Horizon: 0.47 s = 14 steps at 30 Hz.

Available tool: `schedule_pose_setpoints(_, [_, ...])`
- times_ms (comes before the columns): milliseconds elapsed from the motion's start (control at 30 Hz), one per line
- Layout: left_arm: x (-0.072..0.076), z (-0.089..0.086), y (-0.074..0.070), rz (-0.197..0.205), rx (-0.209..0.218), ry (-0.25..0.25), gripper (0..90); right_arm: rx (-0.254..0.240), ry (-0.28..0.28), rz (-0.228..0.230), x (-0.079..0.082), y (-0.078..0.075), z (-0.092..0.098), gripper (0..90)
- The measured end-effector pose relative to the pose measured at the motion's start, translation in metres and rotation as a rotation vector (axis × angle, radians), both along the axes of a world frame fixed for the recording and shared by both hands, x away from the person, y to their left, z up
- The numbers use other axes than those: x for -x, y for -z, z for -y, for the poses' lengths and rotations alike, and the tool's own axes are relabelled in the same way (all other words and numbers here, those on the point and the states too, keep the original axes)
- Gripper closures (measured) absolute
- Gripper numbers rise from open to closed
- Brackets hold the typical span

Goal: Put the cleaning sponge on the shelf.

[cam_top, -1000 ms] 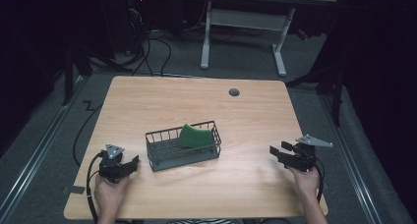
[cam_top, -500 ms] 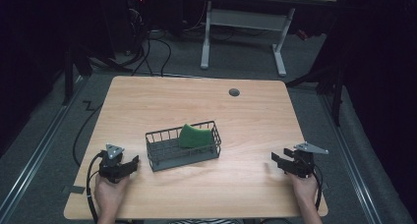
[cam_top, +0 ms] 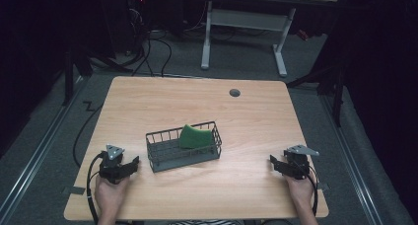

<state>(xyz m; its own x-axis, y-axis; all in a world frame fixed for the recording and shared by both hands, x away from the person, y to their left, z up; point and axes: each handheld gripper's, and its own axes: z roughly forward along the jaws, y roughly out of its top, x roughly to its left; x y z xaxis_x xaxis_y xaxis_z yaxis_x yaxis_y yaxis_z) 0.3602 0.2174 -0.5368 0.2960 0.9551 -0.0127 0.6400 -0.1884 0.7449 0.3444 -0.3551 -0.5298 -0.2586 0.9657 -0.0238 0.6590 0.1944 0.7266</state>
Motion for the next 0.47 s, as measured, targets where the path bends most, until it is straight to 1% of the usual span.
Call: schedule_pose_setpoints(467, [0.0006, 0.0000, 0.0001, 0.000, 0.002, -0.002, 32.9, -0.003, 0.016, -0.006, 0.0006, 0.0002, -0.0015, 32.4])
